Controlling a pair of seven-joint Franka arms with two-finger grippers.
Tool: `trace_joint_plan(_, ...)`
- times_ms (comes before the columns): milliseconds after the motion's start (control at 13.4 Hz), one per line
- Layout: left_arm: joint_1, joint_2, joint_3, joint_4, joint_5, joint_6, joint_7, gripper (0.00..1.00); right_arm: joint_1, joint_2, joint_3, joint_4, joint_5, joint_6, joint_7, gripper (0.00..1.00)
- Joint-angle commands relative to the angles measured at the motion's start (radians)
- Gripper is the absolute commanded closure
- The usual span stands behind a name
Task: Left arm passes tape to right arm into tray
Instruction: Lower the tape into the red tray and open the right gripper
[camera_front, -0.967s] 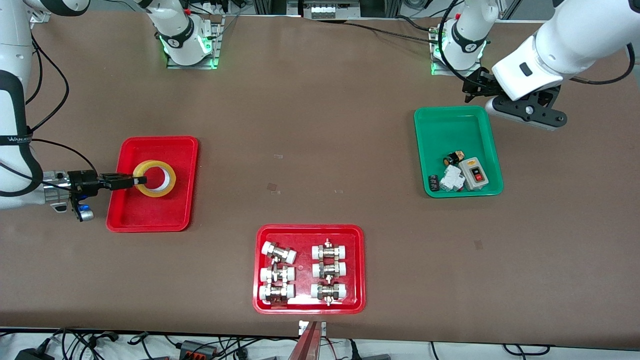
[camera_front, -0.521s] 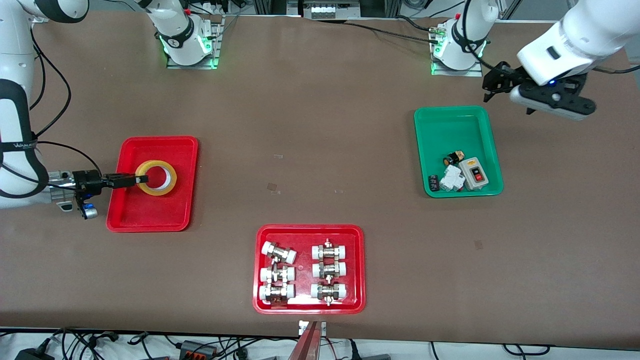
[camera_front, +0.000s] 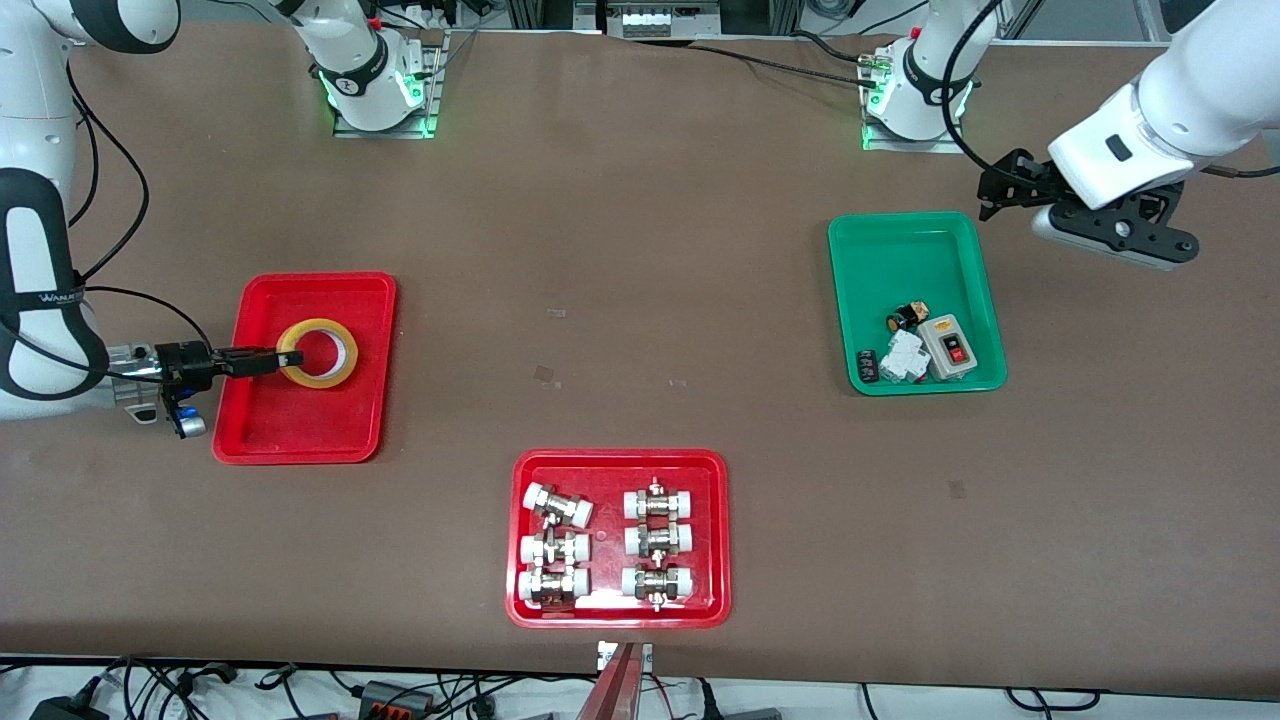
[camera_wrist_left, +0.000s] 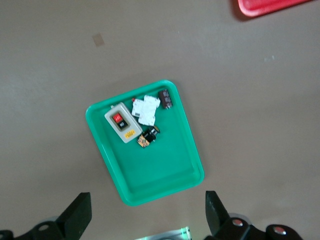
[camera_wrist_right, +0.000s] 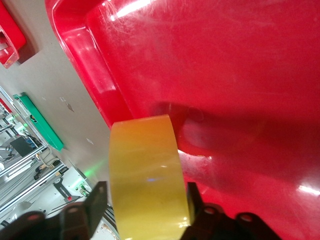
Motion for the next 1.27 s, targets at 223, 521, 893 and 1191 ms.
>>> trace_joint_plan(223,-0.011,0.075,0.089,0.168,-0.028,-0.026,0.009,0.0,-0.002,-0.001,0.016,-0.008,-0.025,0.013,-0.058,0.0)
trace_joint_plan(521,-0.044,0.048,0.092,0.15,-0.019,-0.027,-0.047,0.0,0.035,-0.027,0.016,-0.028,-0.172,0.103,-0.06,0.0)
trace_joint_plan(893,-0.044,0.031,0.109,0.094,0.045,0.048,-0.051,0.0,0.084,-0.18,0.014,-0.013,-0.398,0.139,0.037,0.0)
trace_joint_plan(1191,-0.047,0.032,0.108,0.097,0.062,0.039,-0.136,0.0,0.188,-0.317,0.02,0.059,-0.596,0.107,0.271,0.0)
